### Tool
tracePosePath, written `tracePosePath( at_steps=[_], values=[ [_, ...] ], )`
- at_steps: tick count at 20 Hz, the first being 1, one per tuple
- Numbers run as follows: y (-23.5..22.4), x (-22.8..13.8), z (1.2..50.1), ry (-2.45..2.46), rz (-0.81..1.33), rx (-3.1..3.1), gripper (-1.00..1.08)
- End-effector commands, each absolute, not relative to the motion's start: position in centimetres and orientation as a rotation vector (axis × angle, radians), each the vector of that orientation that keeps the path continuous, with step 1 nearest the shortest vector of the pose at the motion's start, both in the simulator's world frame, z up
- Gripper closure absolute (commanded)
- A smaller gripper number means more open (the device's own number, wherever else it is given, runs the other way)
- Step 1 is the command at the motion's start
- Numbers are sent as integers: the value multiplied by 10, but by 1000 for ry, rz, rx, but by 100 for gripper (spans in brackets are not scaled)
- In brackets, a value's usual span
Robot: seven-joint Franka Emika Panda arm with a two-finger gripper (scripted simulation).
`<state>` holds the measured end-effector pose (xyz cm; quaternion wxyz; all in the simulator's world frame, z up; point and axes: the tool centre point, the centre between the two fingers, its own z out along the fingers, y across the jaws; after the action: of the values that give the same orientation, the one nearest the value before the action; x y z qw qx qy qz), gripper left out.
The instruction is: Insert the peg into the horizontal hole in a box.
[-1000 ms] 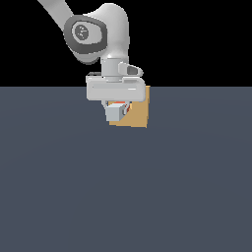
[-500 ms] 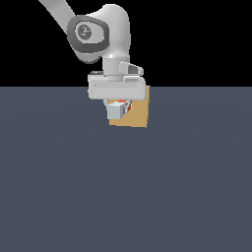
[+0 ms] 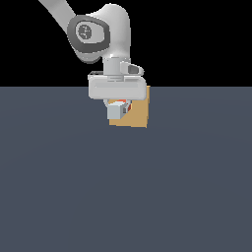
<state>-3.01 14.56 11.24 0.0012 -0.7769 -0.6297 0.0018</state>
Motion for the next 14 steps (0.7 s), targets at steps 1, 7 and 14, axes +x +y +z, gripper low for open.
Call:
tracePosePath(
  at_steps=[1,7,14],
  values=[
    [149,-29,114,-1978,1,-2439,108],
    [176,-24,115,-1978,-1,-2440,108],
    [225,-13,116,-1978,-4,-2440,108]
  ],
)
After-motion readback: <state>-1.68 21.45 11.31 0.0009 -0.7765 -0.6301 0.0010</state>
